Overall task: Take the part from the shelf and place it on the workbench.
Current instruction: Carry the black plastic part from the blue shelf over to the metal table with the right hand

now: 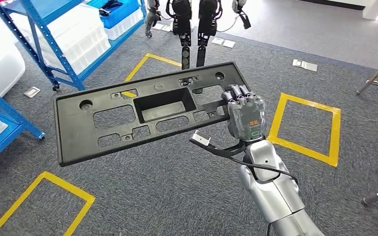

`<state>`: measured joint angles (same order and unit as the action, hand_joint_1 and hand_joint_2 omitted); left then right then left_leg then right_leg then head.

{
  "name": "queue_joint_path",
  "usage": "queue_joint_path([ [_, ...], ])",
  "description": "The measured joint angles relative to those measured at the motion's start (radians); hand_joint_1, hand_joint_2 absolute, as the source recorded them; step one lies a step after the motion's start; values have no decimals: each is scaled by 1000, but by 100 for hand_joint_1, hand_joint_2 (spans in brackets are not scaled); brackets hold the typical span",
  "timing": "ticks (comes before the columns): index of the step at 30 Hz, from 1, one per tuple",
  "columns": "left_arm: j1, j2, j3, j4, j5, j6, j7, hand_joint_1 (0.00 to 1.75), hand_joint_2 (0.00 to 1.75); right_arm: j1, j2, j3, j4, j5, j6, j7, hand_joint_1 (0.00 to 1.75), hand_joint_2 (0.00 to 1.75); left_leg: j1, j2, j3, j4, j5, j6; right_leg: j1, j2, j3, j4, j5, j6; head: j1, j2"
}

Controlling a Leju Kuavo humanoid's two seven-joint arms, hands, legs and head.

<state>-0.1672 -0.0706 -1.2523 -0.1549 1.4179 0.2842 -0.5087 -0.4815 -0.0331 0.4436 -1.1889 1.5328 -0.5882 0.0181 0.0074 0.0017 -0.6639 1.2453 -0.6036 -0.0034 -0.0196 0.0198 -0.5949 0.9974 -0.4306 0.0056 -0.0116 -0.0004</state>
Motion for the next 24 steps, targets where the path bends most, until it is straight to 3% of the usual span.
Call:
queue_joint_path([
  [1, 2, 0, 0, 0, 1, 0, 0, 0, 0, 0, 2, 2, 3, 0, 0, 0, 175, 175, 0, -4, -25, 47, -12, 0, 1, 14, 0, 0, 0, -1, 0, 0],
  [2, 3, 1, 1, 0, 1, 0, -1, 0, 0, 0, 2, 3, 7, -1, 0, 0, 175, 175, 1, -5, -36, 59, -4, 0, 1, 28, 0, 0, 1, -1, 0, 0],
  [3, 3, 1, 1, 0, 0, 0, -2, 0, 0, -1, 2, 5, 10, -2, 0, 0, 175, 175, 2, -7, -26, 31, 24, 2, 2, 42, 2, 1, 1, -2, 0, 0],
  [4, 3, 1, 1, 0, 0, 0, -3, 0, 0, -1, 2, 6, 12, -2, 0, 0, 175, 175, 4, -16, 0, -32, 65, 4, 2, 57, 3, 1, 1, -2, 0, 0],
  [6, 3, 1, 1, 0, -3, 1, -5, 0, 0, -3, 2, 7, 14, -5, 0, 0, 175, 175, 10, -61, 61, -168, 128, 8, 4, 82, 2, 3, 2, 0, 0, 0],
  [8, 3, 1, 1, 0, -6, 2, -6, 0, 0, -6, 2, 8, 15, -9, 0, -1, 175, 175, 11, -87, 86, -226, 143, 11, 6, 103, -6, 4, 5, 9, 0, 0],
  [10, 2, 0, 1, 0, -7, 3, -8, 0, 0, -5, -2, 8, 16, -12, 0, -1, 175, 175, 8, -65, 89, -236, 146, 19, 5, 120, -18, 2, 10, 22, 0, 0],
  [12, 0, -1, 1, 0, -10, 3, -9, 0, 0, -6, -8, 9, 16, -13, 0, -1, 175, 175, 8, -39, 94, -249, 155, 33, 8, 82, -42, 32, -4, 28, 3, 0],
  [14, 1, -2, 1, 0, -15, 2, -10, 0, 0, -9, -11, 10, 16, -16, 2, 0, 175, 175, 5, -10, 96, -256, 159, 42, 10, 19, -98, 141, -54, 25, 8, 0],
  [16, 3, -2, 1, 0, -22, 2, -10, 0, 0, -4, -13, 11, 17, -19, 4, 3, 175, 175, 2, 21, 95, -256, 157, 45, 8, -3, -162, 272, -102, 27, 11, 0],
  [17, 3, -2, 1, 0, -24, 2, -9, 0, 0, 1, -14, 11, 17, -21, 6, 4, 175, 175, 1, 35, 95, -256, 157, 45, 6, -7, -174, 298, -108, 32, 11, 0],
  [18, 3, -3, 1, 0, -27, 2, -9, 0, 0, 5, -16, 11, 16, -22, 8, 5, 175, 175, 1, 49, 95, -256, 156, 44, 4, -13, -163, 280, -98, 40, 12, 0],
  [20, 3, -3, 1, 0, -30, 3, -9, 0, 0, 8, -20, 11, 14, -23, 11, 6, 175, 175, 1, 73, 98, -254, 152, 38, -2, -48, -85, 140, -49, 56, 12, 0],
  [21, 2, -3, 1, 0, -32, 3, -9, 0, 0, 8, -21, 11, 12, -23, 12, 6, 175, 175, -2, 84, 99, -252, 148, 33, 0, -72, -45, 71, -27, 57, 12, 0],
  [23, 3, -3, 1, 0, -34, 3, -8, 0, 0, 10, -23, 10, 8, -24, 13, 8, 175, 175, -7, 105, 103, -249, 141, 22, 6, -96, -9, 2, -4, 47, 11, 0],
  [24, 3, -3, 1, 0, -34, 3, -8, 0, 0, 12, -24, 8, 7, -24, 13, 8, 175, 175, -8, 116, 105, -248, 139, 17, 11, -85, -10, 1, 0, 39, 10, 0],
])
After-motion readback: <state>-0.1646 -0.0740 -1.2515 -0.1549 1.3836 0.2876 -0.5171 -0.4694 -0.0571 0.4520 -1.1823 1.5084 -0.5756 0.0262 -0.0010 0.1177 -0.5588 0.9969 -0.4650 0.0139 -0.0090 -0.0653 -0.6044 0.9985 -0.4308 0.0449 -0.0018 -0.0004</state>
